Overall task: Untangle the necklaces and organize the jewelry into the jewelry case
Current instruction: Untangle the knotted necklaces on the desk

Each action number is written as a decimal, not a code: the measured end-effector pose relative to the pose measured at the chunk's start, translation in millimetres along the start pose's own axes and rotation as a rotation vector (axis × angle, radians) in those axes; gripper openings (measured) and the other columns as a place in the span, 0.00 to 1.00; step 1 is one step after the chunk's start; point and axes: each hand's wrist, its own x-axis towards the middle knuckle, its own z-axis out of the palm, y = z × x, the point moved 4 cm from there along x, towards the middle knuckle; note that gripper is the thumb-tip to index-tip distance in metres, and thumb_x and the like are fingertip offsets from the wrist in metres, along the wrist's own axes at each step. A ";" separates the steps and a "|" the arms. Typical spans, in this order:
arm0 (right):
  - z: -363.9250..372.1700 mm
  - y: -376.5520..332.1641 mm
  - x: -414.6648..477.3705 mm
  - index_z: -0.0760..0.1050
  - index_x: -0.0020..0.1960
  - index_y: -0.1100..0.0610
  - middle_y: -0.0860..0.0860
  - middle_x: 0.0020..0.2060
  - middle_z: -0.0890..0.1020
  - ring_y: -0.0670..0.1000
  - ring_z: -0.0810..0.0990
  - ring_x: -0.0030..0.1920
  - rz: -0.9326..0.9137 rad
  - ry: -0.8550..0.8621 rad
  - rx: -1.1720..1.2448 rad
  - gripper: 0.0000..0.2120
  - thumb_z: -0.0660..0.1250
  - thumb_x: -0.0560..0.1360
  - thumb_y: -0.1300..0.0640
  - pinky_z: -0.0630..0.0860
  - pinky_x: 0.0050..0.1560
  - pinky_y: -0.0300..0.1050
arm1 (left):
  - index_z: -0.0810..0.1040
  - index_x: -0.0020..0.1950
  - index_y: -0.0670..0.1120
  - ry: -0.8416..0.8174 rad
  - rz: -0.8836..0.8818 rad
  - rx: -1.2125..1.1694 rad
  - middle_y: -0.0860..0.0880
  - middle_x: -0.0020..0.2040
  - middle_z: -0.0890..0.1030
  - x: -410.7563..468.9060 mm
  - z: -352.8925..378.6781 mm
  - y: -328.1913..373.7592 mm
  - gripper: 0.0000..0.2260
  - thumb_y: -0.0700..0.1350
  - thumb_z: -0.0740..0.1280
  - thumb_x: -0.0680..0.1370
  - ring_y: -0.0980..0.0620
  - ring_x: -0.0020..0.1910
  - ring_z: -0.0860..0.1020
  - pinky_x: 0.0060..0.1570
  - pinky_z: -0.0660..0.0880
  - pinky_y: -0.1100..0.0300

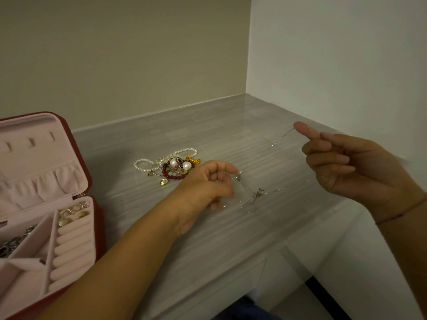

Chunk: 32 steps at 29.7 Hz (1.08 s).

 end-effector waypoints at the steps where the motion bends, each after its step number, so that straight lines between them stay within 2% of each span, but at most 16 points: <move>1: 2.2 3.3 2.4 0.62 0.73 0.60 0.56 0.45 0.76 0.49 0.72 0.36 0.001 -0.024 0.001 0.21 0.45 0.83 0.59 0.74 0.36 0.41 | 0.78 0.50 0.45 -0.010 -0.006 0.049 0.52 0.35 0.76 -0.1 1.1 -1.7 0.15 0.27 0.67 0.71 0.60 0.25 0.70 0.24 0.66 0.66; 3: 7.0 9.6 7.7 0.58 0.75 0.59 0.58 0.47 0.75 0.48 0.68 0.35 0.007 -0.089 0.003 0.21 0.43 0.83 0.59 0.73 0.35 0.41 | 0.79 0.49 0.46 -0.030 0.001 0.154 0.52 0.32 0.77 0.1 3.0 -5.0 0.12 0.32 0.72 0.70 0.59 0.27 0.73 0.28 0.70 0.67; 7: 10.3 18.4 15.6 0.51 0.76 0.57 0.59 0.49 0.75 0.51 0.76 0.35 0.014 -0.162 -0.023 0.21 0.43 0.83 0.59 0.71 0.32 0.39 | 0.81 0.46 0.45 -0.076 0.046 0.199 0.57 0.24 0.72 -3.6 7.2 -2.1 0.08 0.42 0.75 0.69 0.63 0.22 0.67 0.26 0.65 0.73; 10: 9.9 20.6 16.6 0.48 0.77 0.56 0.59 0.50 0.75 0.49 0.70 0.33 0.013 -0.184 -0.017 0.22 0.42 0.83 0.58 0.68 0.32 0.38 | 0.82 0.48 0.44 -0.074 0.037 0.172 0.54 0.29 0.77 -6.3 7.1 2.6 0.18 0.56 0.71 0.65 0.62 0.25 0.70 0.29 0.67 0.71; 13: 10.9 24.5 15.8 0.46 0.77 0.54 0.59 0.50 0.74 0.47 0.65 0.34 0.013 -0.210 -0.008 0.22 0.42 0.83 0.58 0.66 0.33 0.38 | 0.82 0.51 0.45 -0.101 0.006 0.099 0.51 0.30 0.74 -7.5 6.3 4.4 0.27 0.65 0.61 0.68 0.59 0.22 0.65 0.23 0.61 0.67; 16: 10.8 28.8 13.1 0.45 0.77 0.53 0.57 0.49 0.73 0.46 0.64 0.33 0.008 -0.235 0.011 0.23 0.45 0.83 0.58 0.64 0.32 0.38 | 0.78 0.55 0.42 -0.143 -0.035 -0.132 0.50 0.31 0.73 -3.6 5.9 4.2 0.30 0.66 0.57 0.71 0.58 0.21 0.59 0.23 0.54 0.65; 20: 7.8 32.4 9.6 0.49 0.76 0.57 0.55 0.46 0.74 0.45 0.64 0.32 0.016 -0.233 0.039 0.23 0.48 0.83 0.56 0.61 0.31 0.38 | 0.77 0.53 0.44 -0.157 -0.094 -0.400 0.49 0.31 0.73 1.4 1.0 1.9 0.29 0.67 0.57 0.71 0.57 0.20 0.58 0.21 0.57 0.68; 22: 4.0 32.8 7.7 0.55 0.75 0.61 0.54 0.45 0.75 0.45 0.64 0.31 0.025 -0.212 0.064 0.22 0.48 0.82 0.55 0.61 0.31 0.38 | 0.77 0.52 0.44 -0.131 -0.105 -0.451 0.49 0.31 0.73 2.8 -2.1 0.6 0.27 0.66 0.59 0.70 0.57 0.20 0.59 0.21 0.56 0.68; 24: -0.1 32.6 5.0 0.60 0.72 0.62 0.54 0.43 0.76 0.45 0.64 0.31 0.019 -0.182 0.079 0.20 0.48 0.82 0.55 0.61 0.31 0.39 | 0.76 0.50 0.45 -0.065 -0.103 -0.494 0.51 0.31 0.72 5.5 -7.1 -1.1 0.21 0.61 0.62 0.71 0.58 0.19 0.59 0.19 0.56 0.68; 27: -6.6 33.3 1.7 0.61 0.72 0.62 0.53 0.43 0.76 0.45 0.64 0.31 -0.017 -0.143 0.093 0.20 0.48 0.82 0.56 0.61 0.31 0.39 | 0.74 0.46 0.45 -0.014 -0.106 -0.547 0.51 0.31 0.72 8.2 -11.3 -2.4 0.12 0.55 0.64 0.74 0.60 0.18 0.58 0.16 0.56 0.69; 29: -10.2 35.3 1.5 0.59 0.73 0.61 0.53 0.43 0.76 0.45 0.64 0.31 -0.039 -0.131 0.102 0.21 0.47 0.82 0.56 0.62 0.32 0.39 | 0.75 0.47 0.45 -0.035 -0.127 -0.534 0.50 0.32 0.75 7.0 -10.2 -2.9 0.14 0.55 0.64 0.73 0.60 0.17 0.58 0.15 0.55 0.71; 32: -19.2 36.9 3.3 0.58 0.74 0.60 0.54 0.43 0.75 0.45 0.64 0.32 -0.061 -0.118 0.090 0.21 0.45 0.83 0.56 0.62 0.32 0.39 | 0.77 0.50 0.43 -0.098 -0.182 -0.471 0.49 0.35 0.80 3.0 -6.0 -2.9 0.21 0.60 0.64 0.69 0.60 0.17 0.58 0.16 0.52 0.70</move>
